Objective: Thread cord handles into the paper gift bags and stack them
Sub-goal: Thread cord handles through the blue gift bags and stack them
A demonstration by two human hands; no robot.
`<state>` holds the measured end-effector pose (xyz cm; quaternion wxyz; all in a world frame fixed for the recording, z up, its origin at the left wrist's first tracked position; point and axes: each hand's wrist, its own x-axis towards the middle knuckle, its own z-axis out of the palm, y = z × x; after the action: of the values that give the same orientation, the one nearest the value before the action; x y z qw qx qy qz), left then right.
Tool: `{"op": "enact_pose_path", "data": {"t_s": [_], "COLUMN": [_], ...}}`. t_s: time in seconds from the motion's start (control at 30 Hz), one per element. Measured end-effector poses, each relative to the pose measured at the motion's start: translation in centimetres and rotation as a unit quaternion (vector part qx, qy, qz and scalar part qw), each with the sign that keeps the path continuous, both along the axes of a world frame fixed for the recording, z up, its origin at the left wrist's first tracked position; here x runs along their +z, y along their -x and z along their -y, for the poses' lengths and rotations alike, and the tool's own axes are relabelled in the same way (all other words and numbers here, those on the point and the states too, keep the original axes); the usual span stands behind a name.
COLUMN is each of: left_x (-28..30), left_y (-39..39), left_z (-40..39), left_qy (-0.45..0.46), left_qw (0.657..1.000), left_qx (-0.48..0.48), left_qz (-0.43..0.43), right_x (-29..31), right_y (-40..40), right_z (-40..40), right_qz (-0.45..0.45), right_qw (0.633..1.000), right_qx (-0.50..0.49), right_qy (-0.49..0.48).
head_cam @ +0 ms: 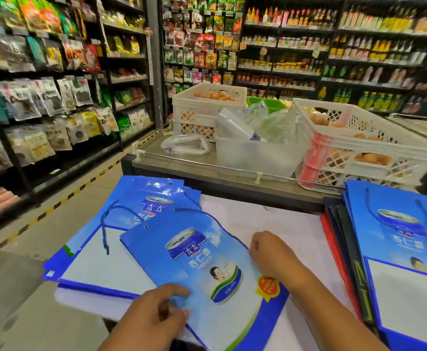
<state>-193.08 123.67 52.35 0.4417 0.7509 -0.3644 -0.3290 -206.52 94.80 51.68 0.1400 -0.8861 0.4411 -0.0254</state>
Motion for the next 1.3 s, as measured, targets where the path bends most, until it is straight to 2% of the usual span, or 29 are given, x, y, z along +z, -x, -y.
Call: {"op": "enact_pose_path", "data": {"t_s": [0.1, 0.23, 0.33, 0.4, 0.5, 0.6, 0.73, 0.97, 1.13, 1.2, 1.3], "left_x": [1.8, 3.1, 2.1, 1.1, -0.2, -0.3, -0.5, -2.0, -1.8, -1.8, -1.9], "left_y": [-2.4, -8.4, -12.6, -13.6, -13.4, -13.3, -13.3, -12.2, -12.0, -12.0, -12.2], "left_z": [1.1, 4.6, 7.3, 8.5, 9.4, 9.9, 9.6, 7.9, 7.5, 7.3, 7.3], "left_qy": [0.032, 0.057, -0.041, -0.09, -0.058, -0.042, -0.003, 0.161, 0.163, 0.154, 0.158], "left_qw": [0.994, 0.942, 0.923, 0.921, 0.916, 0.914, 0.935, 0.964, 0.96, 0.958, 0.954], "left_qx": [0.045, 0.122, 0.128, 0.112, 0.118, 0.126, 0.129, 0.127, 0.039, 0.017, 0.002], "left_qz": [0.094, 0.308, 0.361, 0.363, 0.379, 0.383, 0.33, 0.17, 0.223, 0.24, 0.254], "right_x": [-0.4, -0.1, 0.6, 0.7, 0.4, 0.1, 0.2, -0.2, -1.0, -0.4, 1.6], "right_y": [0.6, 1.1, 1.7, 1.9, 1.5, 1.0, 0.9, -0.1, -1.0, -1.3, -2.3], "right_z": [0.0, -1.1, -2.3, -3.4, -5.4, -6.0, -4.4, -0.2, 2.0, 2.3, 1.2], "right_qz": [-0.032, -0.019, 0.036, 0.087, 0.223, 0.284, 0.26, 0.217, 0.209, 0.271, 0.394], "right_qw": [0.999, 0.998, 0.997, 0.994, 0.97, 0.946, 0.95, 0.964, 0.964, 0.946, 0.88], "right_qx": [0.01, 0.008, -0.036, -0.048, -0.064, -0.06, -0.063, -0.12, -0.147, -0.145, -0.16], "right_qy": [0.026, 0.054, 0.059, 0.043, -0.077, -0.145, -0.162, -0.1, -0.07, -0.107, -0.213]}}
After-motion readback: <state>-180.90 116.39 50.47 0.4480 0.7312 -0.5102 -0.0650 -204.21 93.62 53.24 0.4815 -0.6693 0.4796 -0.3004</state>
